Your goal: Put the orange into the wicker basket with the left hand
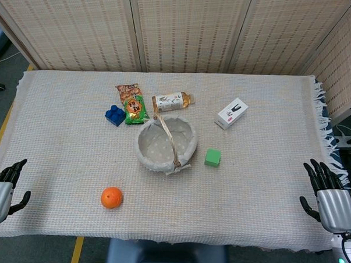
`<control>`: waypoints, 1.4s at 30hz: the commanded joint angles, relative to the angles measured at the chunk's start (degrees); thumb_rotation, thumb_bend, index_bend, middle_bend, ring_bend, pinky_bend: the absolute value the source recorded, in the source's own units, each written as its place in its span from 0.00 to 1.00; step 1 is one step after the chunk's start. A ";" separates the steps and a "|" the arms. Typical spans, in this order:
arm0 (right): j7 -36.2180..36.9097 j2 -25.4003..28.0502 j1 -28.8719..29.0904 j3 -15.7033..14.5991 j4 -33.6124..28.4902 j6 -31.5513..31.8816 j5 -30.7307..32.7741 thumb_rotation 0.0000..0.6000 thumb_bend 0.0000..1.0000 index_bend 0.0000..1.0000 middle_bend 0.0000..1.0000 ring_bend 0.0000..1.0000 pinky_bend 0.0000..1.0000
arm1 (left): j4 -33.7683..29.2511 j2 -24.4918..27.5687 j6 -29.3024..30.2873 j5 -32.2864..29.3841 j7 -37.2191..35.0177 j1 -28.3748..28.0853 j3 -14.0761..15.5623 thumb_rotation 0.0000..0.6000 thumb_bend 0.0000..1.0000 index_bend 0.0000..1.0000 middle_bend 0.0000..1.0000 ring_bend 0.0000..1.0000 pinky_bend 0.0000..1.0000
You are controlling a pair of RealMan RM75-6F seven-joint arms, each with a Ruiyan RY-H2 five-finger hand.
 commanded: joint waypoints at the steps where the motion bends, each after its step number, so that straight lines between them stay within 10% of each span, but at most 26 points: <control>1: 0.00 0.18 -0.09 -0.20 -0.22 -0.08 -0.05 1.00 0.22 0.00 0.00 0.00 0.17 | -0.03 -0.25 0.65 -0.18 1.03 0.16 -0.24 1.00 0.39 0.00 0.12 0.15 0.33; 17: -0.69 0.28 0.29 -0.27 -0.97 -1.58 0.86 1.00 0.22 0.00 0.00 0.00 0.17 | 0.18 -2.07 4.34 5.05 5.41 0.75 1.17 1.00 0.34 0.00 0.00 0.01 0.25; 42: 8.56 0.60 -0.79 1.61 2.81 6.26 -2.83 1.00 0.22 0.00 0.00 0.00 0.17 | -1.97 -11.16 -10.49 1.84 13.25 -4.97 4.13 1.00 0.31 0.00 0.00 0.00 0.21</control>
